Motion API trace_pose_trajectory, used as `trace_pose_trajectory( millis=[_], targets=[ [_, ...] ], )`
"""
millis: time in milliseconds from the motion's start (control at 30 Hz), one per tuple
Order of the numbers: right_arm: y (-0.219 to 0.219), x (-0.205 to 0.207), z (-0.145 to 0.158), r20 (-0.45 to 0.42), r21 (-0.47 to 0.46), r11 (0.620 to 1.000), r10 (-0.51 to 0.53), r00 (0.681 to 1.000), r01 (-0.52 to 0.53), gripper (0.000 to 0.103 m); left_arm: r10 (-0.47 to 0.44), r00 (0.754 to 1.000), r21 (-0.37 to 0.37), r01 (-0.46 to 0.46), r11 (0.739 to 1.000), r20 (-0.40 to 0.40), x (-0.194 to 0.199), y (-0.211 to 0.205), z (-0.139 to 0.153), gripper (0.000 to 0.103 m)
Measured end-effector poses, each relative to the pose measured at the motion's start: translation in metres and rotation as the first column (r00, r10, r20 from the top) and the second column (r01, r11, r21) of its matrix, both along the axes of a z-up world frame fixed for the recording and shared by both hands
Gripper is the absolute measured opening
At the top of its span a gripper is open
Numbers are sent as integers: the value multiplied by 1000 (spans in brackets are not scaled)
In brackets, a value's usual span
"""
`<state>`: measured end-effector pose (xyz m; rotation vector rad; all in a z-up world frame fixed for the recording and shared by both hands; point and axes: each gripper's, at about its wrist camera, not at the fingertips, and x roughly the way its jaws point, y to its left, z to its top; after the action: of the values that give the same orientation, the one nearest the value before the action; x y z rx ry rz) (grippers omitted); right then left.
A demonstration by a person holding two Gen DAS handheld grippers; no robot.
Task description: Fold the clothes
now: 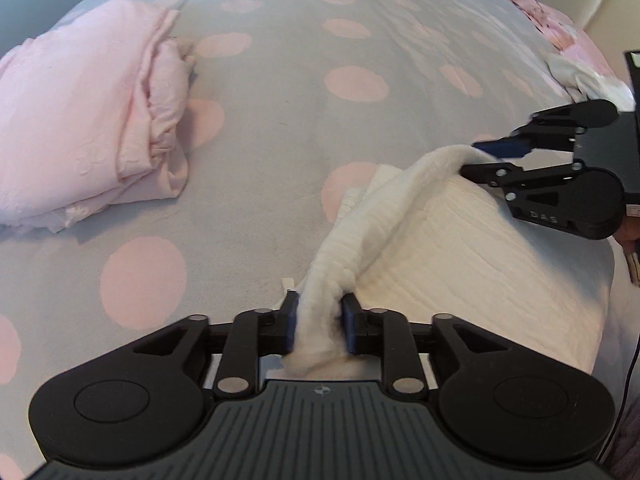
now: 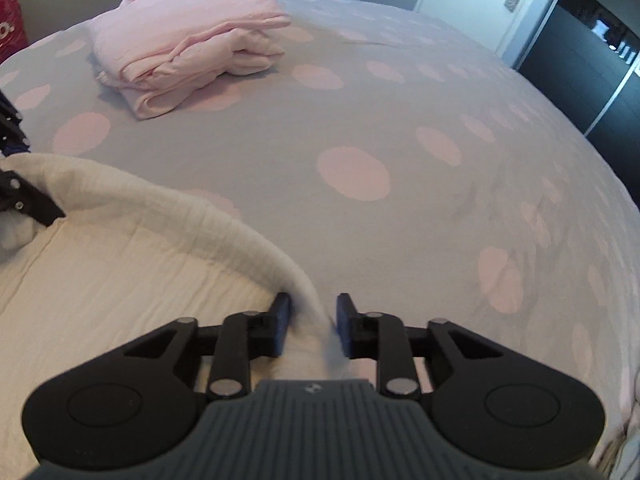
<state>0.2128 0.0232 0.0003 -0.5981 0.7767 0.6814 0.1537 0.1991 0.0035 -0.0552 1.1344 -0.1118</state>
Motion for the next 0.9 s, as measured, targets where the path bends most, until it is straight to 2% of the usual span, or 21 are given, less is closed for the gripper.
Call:
trace_pose_trajectory(
  millis=[67,200,333,467,567,633,733,900],
  targets=[
    [-14,1,15,16,43,997,-58,998,58,37,41,998,29,-42,999,48,-8,2,12,42],
    [-48,-4,45,-32,184,971,-146,989,149,37,100,978,54,-111,992,181,-32,3,41,42],
    [-61,-23,61,-101,274,951,-124,987,147,37,79,965,-3,-81,997,252,-53,-9,60,42],
    [-53,-47,51,-168,267,957,-74,983,118,45,-3,964,7,1,1000,265,-59,-33,48,42],
    [-41,-60,33,-181,216,973,-46,982,85,47,-55,967,86,34,996,247,-51,-49,24,42],
    [-35,-65,21,-189,188,979,-45,981,81,49,-35,976,108,12,994,213,-43,-50,7,42],
    [-27,-58,5,-218,179,977,-73,973,113,50,-3,986,99,-14,995,165,-31,-44,-14,42],
    [-20,-45,-18,-244,185,968,-120,962,168,56,5,987,108,-22,994,158,-27,-43,-23,43]
  ],
)
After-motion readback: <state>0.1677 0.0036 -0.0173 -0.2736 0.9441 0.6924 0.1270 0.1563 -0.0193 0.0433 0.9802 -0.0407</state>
